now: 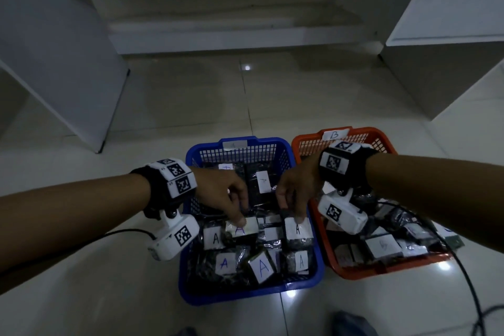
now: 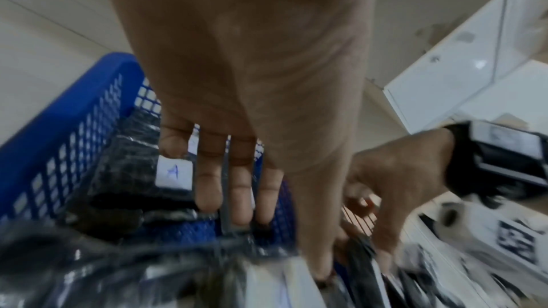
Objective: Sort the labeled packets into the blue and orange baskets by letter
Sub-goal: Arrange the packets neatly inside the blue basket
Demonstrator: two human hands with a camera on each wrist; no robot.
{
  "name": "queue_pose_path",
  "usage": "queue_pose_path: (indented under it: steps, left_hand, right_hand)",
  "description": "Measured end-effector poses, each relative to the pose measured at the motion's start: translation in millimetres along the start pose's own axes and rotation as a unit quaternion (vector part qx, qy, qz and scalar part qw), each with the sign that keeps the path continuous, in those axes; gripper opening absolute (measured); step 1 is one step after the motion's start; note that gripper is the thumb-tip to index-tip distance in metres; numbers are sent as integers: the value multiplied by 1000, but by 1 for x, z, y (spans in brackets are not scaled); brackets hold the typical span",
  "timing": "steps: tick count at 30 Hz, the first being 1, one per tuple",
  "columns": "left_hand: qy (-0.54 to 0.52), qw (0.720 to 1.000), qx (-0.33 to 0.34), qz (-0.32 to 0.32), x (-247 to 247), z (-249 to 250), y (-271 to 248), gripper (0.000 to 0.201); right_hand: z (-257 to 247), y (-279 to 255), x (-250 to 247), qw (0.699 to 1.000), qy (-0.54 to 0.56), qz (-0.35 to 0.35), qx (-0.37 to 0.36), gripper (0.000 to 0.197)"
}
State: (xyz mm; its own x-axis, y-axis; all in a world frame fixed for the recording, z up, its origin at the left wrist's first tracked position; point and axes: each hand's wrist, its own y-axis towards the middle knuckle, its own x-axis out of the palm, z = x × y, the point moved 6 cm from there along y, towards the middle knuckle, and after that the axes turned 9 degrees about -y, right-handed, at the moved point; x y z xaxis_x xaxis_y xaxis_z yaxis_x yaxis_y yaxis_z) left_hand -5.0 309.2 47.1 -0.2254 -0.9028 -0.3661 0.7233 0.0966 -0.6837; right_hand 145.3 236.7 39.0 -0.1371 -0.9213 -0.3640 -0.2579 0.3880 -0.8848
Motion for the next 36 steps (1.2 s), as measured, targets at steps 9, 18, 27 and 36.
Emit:
queue_pose_path:
  steps: [9, 18, 27, 36]
  left_hand:
    - [142, 979, -48, 138, -58, -18, 1, 23]
    - [201, 978, -28, 51, -39, -35, 31, 34]
    - [220, 975, -39, 13, -35, -52, 38, 42]
    - [226, 973, -32, 22, -32, -49, 35, 46]
  right_hand:
    - [33, -6, -77, 932, 117, 336, 65, 12]
    - [12, 55, -96, 929, -103, 338, 111, 19]
    - [16, 60, -84, 938, -57, 333, 76, 35]
    - [13, 79, -72, 942, -105, 312, 72, 41]
